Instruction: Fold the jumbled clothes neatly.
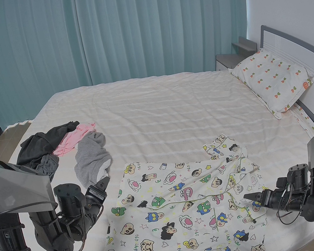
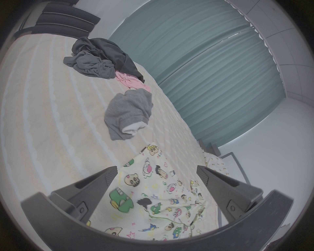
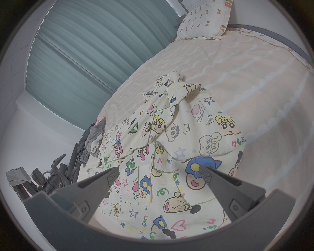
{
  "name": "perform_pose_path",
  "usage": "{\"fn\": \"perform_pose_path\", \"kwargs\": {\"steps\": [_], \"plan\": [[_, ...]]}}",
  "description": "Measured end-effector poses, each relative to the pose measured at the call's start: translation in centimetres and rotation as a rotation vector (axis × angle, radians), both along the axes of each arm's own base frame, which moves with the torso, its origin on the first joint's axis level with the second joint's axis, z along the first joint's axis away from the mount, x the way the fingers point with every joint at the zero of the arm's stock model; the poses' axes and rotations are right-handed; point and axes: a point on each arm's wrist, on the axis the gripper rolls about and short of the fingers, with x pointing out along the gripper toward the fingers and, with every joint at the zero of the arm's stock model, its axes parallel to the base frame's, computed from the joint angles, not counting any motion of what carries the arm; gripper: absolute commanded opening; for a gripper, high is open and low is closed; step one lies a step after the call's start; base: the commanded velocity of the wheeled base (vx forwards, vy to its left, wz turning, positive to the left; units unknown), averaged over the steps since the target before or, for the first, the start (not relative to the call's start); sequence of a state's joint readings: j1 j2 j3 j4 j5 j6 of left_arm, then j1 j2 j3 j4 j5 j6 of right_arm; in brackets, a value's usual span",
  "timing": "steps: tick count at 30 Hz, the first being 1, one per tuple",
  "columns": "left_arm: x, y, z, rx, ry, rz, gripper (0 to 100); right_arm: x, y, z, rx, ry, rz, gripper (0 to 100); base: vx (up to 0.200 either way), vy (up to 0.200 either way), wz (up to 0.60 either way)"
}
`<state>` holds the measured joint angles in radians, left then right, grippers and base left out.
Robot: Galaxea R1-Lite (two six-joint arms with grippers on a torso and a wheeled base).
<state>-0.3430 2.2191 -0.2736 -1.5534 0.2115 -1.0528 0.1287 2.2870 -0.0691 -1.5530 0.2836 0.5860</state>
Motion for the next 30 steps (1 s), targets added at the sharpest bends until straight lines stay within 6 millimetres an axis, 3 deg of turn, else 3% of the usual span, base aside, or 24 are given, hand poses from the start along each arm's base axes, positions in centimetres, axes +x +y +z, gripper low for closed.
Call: {"fn": "perform_pose_path", "kwargs": {"steps": [7, 11, 24, 30], "plan": [[0.8, 1.2, -1.8, 0.006, 0.059, -0.028, 100, 0.0, -0.1, 0.0, 0.0, -0.001, -0.004, 100, 0.0, 0.0, 0.0], [0.2, 1.6, -2.3, -0.031, 0.106, -0.112, 100, 0.1, -0.2, 0.0, 0.0, -0.004, -0.008, 100, 0.0, 0.0, 0.0], [-2.4, 4.0, -1.2, -0.164, 0.192, -0.191, 100, 0.3, -2.5, -0.7, -0.174, -0.039, -0.017, 100, 0.0, 0.0, 0.0], [-2.7, 4.1, -1.1, -0.186, 0.204, -0.177, 100, -0.8, -3.0, -1.1, -0.226, -0.006, 0.026, 100, -0.2, 0.0, 0.0]]}}
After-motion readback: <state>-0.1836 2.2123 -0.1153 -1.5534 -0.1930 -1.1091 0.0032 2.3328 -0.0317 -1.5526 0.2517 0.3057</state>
